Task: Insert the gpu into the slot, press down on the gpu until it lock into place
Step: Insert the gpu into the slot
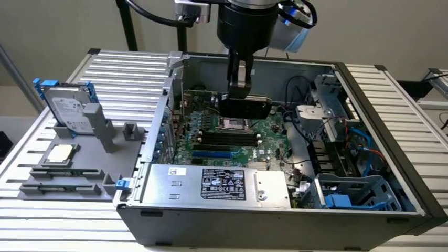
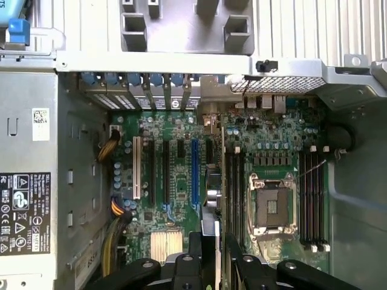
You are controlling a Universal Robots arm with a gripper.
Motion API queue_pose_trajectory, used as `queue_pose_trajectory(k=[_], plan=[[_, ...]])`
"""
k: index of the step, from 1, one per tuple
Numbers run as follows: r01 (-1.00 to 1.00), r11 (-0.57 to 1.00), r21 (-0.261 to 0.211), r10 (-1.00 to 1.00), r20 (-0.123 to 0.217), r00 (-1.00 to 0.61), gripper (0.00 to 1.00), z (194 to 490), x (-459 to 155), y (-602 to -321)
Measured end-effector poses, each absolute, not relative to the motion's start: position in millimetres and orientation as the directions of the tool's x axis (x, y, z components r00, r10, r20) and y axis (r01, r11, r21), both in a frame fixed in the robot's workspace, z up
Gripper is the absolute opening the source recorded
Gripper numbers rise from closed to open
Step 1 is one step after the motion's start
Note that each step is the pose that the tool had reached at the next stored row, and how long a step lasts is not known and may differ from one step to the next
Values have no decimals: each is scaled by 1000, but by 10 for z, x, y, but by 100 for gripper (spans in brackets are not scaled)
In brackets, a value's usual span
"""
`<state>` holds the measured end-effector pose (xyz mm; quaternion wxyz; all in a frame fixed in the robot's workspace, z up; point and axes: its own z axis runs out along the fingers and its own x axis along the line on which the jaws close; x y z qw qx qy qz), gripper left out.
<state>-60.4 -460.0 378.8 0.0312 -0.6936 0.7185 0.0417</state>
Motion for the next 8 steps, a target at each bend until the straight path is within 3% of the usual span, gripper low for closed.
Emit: queue_pose_trajectory(k=[8], plan=[[-999, 36, 17, -994, -102, -37, 26, 3643, -688, -4599]])
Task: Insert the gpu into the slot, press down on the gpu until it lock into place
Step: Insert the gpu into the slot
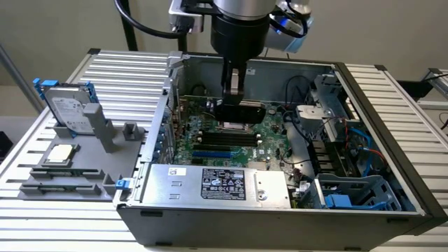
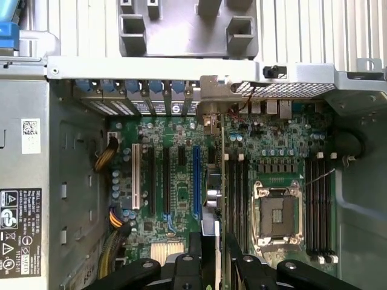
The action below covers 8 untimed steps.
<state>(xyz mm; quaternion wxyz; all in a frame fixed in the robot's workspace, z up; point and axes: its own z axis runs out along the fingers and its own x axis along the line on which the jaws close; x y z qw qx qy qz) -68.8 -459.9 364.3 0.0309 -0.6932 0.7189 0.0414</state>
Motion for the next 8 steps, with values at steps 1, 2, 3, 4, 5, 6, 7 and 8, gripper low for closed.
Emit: queue_pose_trajectory(k=[1, 2, 3, 4, 5, 6, 7, 8], plan=[[-999, 36, 17, -994, -102, -37, 26, 3625, -694, -4599], [-999, 36, 17, -994, -102, -37, 26, 3607, -700, -4599], [-999, 36, 17, -994, -102, -37, 26, 3589, -705, -4599], [-999, 36, 17, -994, -102, -37, 26, 3569, -711, -4599], [-999, 36, 17, -994, -102, -37, 26, 3551, -716, -4600], [-999, 36, 17, -994, -102, -37, 26, 3533, -718, -4602], [-999, 35, 17, -994, -102, -37, 26, 3516, -719, -4606], [-999, 36, 17, -994, -102, -37, 26, 3498, -720, -4610]])
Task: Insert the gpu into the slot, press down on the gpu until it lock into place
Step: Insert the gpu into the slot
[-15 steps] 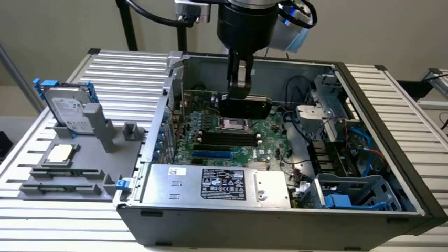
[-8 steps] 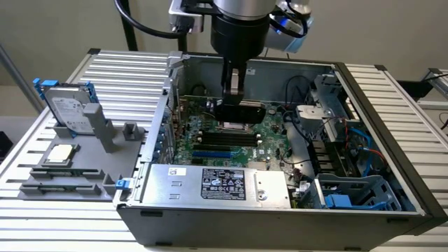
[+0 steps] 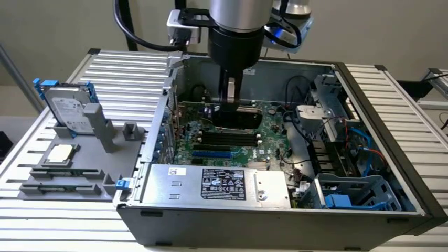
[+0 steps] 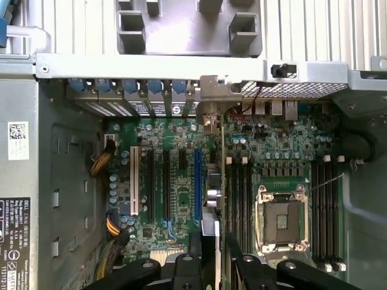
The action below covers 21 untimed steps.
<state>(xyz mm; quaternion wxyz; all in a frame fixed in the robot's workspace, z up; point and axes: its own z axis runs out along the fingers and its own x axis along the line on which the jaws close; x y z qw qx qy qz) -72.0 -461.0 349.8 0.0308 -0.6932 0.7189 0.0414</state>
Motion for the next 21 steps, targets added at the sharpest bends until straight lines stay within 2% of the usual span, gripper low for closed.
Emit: queue_pose_trajectory(k=[21], plan=[[-999, 36, 17, -994, -102, -37, 26, 3115, -802, -4678]])
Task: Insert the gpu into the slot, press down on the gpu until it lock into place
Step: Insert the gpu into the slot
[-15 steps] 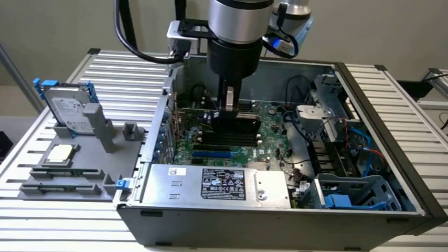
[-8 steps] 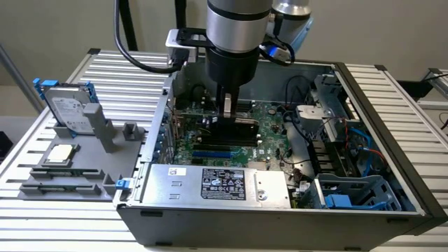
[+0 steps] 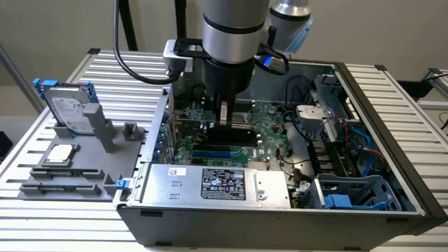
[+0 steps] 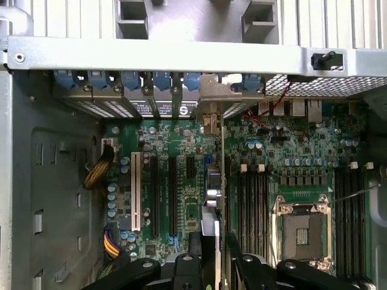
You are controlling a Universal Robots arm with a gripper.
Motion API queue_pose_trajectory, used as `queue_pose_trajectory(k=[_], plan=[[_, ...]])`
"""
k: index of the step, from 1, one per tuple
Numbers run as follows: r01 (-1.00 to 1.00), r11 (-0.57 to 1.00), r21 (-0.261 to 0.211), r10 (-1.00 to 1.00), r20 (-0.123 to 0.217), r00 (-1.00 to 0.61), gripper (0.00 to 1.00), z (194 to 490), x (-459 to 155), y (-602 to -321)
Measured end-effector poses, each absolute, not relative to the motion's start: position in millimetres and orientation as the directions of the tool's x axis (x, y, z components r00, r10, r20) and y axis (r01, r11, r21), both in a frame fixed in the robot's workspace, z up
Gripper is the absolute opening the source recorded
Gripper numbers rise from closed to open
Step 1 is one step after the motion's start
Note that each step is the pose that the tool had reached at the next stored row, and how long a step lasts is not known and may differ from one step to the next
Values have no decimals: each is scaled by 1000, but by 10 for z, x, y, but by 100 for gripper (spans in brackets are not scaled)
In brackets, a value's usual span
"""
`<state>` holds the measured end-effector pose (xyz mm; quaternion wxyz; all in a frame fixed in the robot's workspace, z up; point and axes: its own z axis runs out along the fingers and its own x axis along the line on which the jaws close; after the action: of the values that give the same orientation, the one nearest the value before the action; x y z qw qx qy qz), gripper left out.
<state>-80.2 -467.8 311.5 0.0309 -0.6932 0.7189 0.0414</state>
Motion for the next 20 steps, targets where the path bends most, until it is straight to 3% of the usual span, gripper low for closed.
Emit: queue_pose_trajectory(k=[20], plan=[[-998, 58, 18, -993, -102, -59, 26, 2855, -882, -4647]])
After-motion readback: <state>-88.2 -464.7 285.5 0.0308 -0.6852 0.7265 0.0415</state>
